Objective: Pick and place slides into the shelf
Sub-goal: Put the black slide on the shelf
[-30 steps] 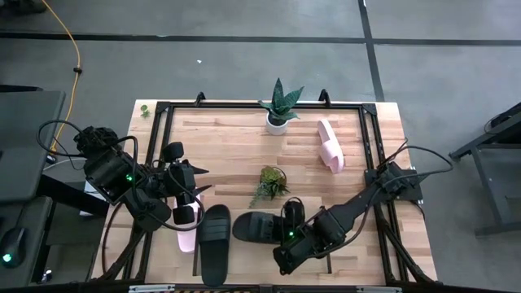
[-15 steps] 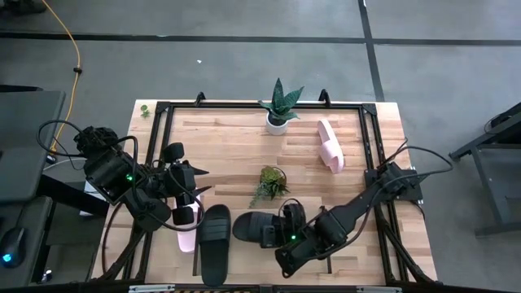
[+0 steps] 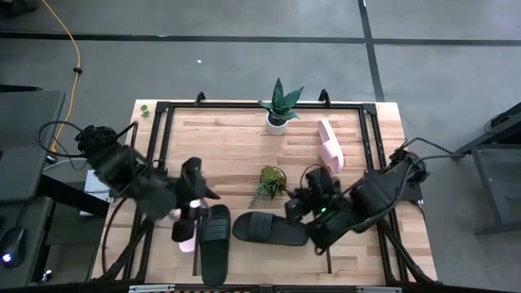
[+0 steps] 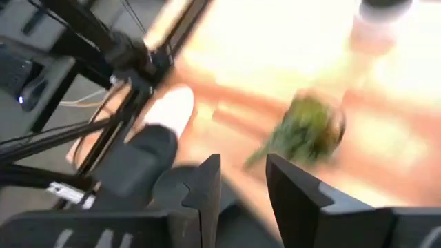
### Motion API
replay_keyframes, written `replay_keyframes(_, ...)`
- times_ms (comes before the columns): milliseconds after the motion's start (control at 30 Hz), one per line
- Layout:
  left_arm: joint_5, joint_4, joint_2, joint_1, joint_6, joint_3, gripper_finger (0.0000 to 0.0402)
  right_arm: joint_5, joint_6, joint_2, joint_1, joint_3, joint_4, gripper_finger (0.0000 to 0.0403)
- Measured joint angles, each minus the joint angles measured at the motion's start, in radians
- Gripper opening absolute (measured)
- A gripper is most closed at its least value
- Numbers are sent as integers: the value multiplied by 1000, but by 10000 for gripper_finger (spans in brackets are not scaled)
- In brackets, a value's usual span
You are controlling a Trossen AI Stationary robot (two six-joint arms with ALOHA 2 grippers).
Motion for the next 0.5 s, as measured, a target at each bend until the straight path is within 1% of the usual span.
replay_keyframes(67,49,44,0,37,0,0,154,49,-95,-28,4,0,-19,107)
replay_keyframes(133,104,84,0,78,0,0,154,64,-195,-56,4,0,-21,107)
replay_keyframes(233,211,146,0,152,-24,-8,154,58,-355,-98,4,0,-21,107)
replay_keyframes(400,420,269,0,281,-130,-89,154,29,-578,-171,15,-1,-21,107)
replay_keyframes(500,496,308,0,325,-214,-152,154,25,-668,-221,30,-1,-21,107)
